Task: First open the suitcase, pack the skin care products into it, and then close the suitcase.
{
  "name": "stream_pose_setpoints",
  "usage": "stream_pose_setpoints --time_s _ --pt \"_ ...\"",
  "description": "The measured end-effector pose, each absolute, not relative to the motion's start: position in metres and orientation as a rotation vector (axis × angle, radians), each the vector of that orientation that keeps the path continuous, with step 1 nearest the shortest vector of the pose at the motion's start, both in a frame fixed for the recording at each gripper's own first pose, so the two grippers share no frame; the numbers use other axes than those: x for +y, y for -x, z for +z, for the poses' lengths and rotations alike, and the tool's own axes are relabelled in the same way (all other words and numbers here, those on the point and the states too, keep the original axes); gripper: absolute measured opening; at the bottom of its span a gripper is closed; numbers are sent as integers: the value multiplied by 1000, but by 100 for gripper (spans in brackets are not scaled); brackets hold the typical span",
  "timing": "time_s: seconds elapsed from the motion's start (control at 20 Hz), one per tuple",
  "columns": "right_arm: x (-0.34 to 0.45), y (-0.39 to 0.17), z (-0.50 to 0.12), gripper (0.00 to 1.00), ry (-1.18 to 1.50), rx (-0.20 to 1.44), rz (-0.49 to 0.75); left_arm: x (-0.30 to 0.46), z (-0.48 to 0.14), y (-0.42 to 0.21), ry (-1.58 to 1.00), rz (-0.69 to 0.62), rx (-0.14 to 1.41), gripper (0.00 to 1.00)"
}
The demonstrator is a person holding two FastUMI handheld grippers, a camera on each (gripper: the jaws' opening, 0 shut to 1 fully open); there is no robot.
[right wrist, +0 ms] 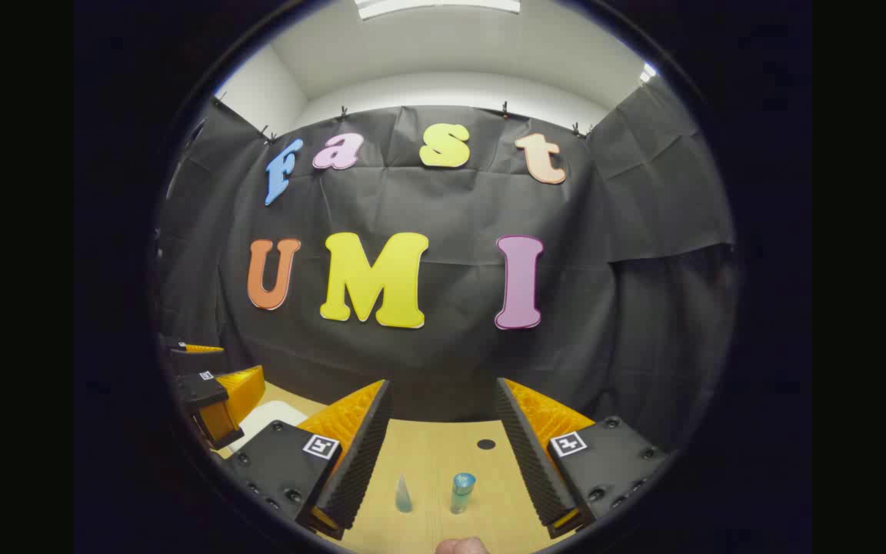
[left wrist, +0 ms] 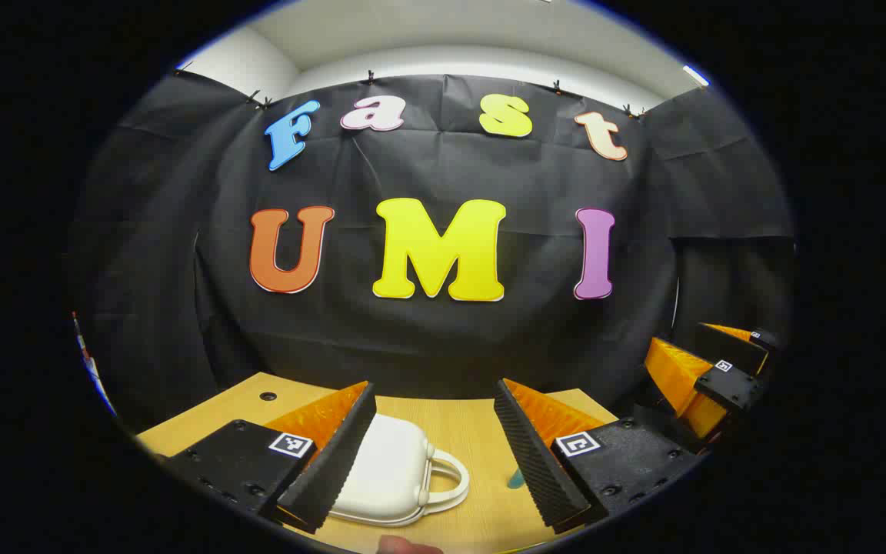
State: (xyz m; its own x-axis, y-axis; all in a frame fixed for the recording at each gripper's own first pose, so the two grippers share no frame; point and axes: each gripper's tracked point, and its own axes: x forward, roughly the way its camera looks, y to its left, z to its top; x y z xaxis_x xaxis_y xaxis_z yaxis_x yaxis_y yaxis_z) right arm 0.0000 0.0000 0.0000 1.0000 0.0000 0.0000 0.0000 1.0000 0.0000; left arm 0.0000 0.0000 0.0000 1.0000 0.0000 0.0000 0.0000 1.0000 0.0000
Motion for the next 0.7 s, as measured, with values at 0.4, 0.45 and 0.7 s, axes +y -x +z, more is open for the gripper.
stream_pose_setpoints --time_s 0.4,0.45,0.7 --pt "-6 -17 -8 81 13 19 10 -3 -6 -17 13 9 17 99" --pt "-8 -17 -5 82 5 15 10 -4 -6 -18 11 9 17 99" --pt "-17 -20 -7 81 5 15 -2 -8 -7 -20 10 -3 17 99"
